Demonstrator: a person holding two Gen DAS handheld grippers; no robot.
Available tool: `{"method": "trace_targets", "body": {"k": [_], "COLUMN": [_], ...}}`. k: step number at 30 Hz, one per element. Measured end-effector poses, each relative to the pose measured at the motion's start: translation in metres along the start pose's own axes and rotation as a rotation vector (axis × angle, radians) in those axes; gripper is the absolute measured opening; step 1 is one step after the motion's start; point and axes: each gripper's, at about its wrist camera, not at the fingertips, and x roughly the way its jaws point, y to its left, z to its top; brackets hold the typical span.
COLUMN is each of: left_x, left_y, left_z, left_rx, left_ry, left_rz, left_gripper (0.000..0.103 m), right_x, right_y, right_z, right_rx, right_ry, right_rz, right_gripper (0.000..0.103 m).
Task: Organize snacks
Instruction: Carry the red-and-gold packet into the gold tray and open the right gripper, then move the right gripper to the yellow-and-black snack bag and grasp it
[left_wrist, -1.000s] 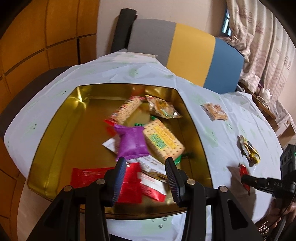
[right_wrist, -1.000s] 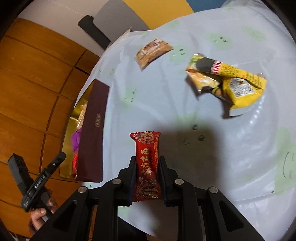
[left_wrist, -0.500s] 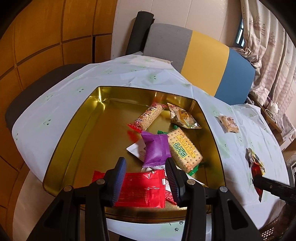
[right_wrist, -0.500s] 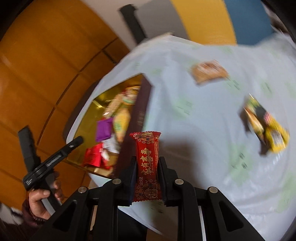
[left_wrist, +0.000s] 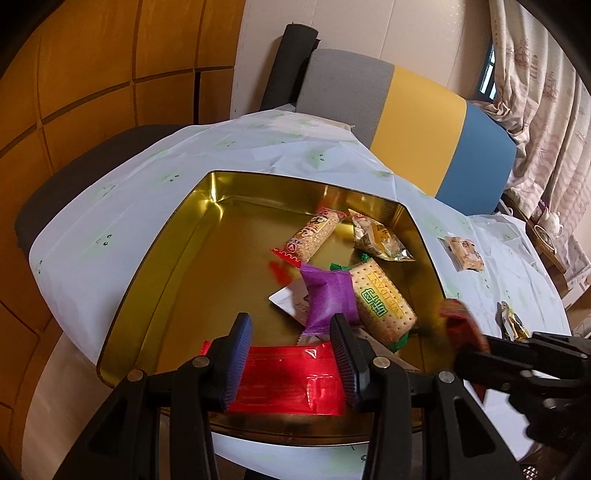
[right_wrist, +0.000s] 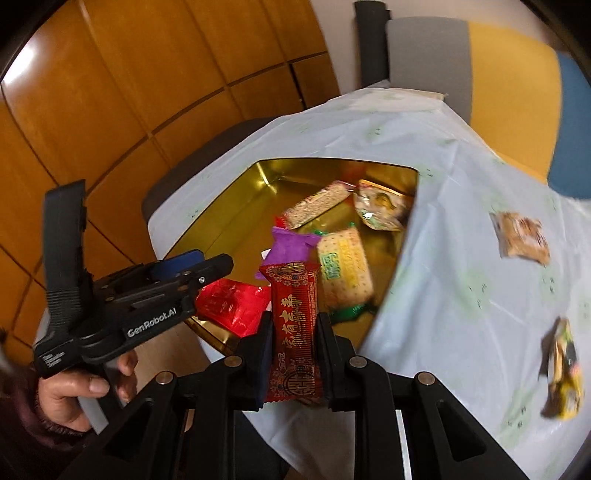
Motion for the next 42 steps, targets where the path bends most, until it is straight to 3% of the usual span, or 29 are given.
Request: {"method": "trace_targets", "body": {"k": [9,13,15,17,23,30,35,42], "left_x": [0.005,0.006,0.006,0.006,0.003,0.003,0.002,-0.003], "left_y": [0.007,0.007,0.004,0.002,0.002,-0.002,-0.008,-0.017], "left_z": [-0.003,-0.004,-0.005,-0.006,-0.006,-0.007,-0.008,-0.009], "left_rx": [-0.010,-0.014,-0.006,-0.004,-0.002,0.008,0.028,0.053], "left_ry": [0.017,0.019,0.020,0.021,0.021,0.023,0.023,0.013], "left_rz": [0.007,0.005,0.004,0.000,0.004,0.005,-0.002,-0.010], "left_gripper": [0.045,0.045,0.045,0.045,0.045,0.045,0.045,0.045], "right_x": [0.047,0.042,0.038,0.040,0.050,0.047,0.035,0.008], "right_y": [0.009,0.010,0.013,0.017,0.031,0.014,0.013,0.009], "right_z": [-0.005,-0.015,-0.019,-0.020,-0.021,-0.015,-0.019,-0.022], "right_rx": [-0.033,-0.041,-0.074,-0.109,-0.223,-0.130,-0.090,-0.040], "right_ry": [0.115,0.106,0.102,0.115,0.113,0.088,0.060,-0.012], "right_rz": [0.020,0.029,0.003,-0.017,-0.122,-0.103,-0.070,-0.071], "right_gripper": [0.027,0.041,0.040,0.032,0.030,0.034,0.047,0.049]}}
